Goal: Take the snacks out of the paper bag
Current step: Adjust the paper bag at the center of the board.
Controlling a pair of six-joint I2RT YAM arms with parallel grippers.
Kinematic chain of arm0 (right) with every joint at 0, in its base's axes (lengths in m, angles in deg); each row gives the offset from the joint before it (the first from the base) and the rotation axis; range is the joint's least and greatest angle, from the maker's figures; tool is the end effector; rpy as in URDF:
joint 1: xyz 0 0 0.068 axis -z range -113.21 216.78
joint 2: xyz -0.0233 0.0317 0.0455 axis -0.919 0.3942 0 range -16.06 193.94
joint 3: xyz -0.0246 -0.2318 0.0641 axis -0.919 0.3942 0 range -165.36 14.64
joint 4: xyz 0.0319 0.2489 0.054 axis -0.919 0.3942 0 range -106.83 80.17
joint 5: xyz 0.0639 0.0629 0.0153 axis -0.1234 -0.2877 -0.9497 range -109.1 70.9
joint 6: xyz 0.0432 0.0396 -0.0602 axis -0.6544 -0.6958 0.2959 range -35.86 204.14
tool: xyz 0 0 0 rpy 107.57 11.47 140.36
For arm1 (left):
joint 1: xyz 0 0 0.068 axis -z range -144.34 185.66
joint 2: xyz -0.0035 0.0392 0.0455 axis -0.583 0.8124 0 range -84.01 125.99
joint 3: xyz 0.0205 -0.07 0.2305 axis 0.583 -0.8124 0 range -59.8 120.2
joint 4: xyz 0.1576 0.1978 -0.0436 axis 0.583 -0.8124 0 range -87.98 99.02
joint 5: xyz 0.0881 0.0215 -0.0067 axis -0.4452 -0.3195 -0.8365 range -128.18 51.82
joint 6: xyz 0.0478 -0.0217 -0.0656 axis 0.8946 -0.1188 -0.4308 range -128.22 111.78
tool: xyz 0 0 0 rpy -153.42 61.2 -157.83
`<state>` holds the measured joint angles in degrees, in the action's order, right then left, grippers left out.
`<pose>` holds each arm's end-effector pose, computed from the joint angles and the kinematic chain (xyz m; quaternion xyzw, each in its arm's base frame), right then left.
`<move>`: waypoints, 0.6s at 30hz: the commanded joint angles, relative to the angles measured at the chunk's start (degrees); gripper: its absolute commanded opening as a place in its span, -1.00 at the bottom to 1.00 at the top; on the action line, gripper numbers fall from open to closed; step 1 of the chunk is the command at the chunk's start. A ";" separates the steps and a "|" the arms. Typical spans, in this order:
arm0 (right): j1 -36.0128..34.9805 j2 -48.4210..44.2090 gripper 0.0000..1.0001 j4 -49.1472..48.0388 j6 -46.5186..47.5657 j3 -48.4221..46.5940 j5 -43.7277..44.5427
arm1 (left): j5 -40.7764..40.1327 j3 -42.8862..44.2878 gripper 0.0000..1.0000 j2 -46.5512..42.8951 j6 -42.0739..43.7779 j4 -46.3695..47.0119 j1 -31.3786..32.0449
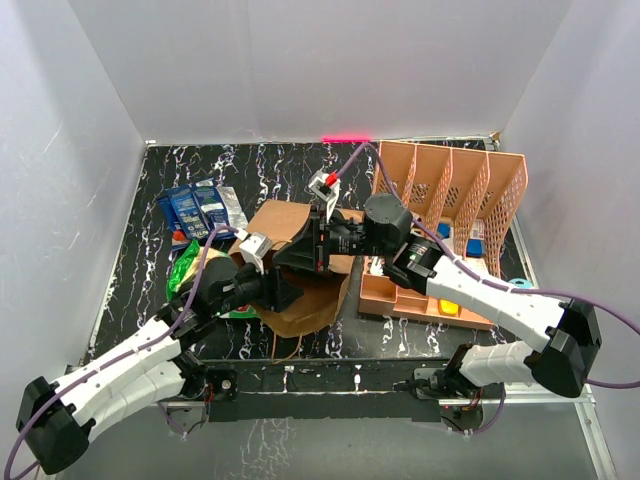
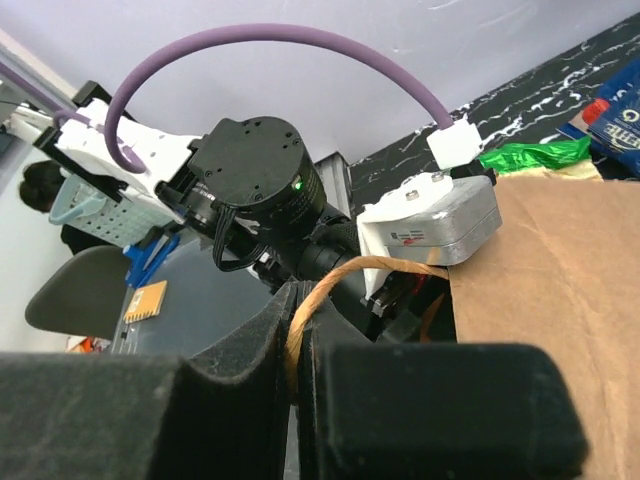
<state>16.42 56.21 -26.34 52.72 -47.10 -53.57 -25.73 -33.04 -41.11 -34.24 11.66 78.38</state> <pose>0.1790 0.2814 0.3470 -0.3170 0.6378 0.5980 0.3676 0.1650 -0.1739 0.2282 0.1797 0.7627 -0.4176 0.4600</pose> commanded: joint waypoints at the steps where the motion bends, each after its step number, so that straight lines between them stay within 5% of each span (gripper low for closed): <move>1: -0.12 -1.73 -0.85 1.17 1.82 -1.91 7.10 | -7.94 -0.91 0.13 1.75 -0.07 3.78 0.93; 12: -0.16 -2.74 -0.85 6.43 0.67 -5.75 23.39 | -45.33 1.25 0.11 11.38 2.50 9.70 22.62; 18: -0.13 -3.69 -0.85 7.48 0.78 -7.09 27.36 | -52.64 -1.18 0.17 10.55 2.74 14.34 28.62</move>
<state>16.22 54.81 -17.73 53.18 -50.64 -31.28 -68.70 -33.63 -28.81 -31.93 21.43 104.11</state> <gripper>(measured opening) 0.077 0.558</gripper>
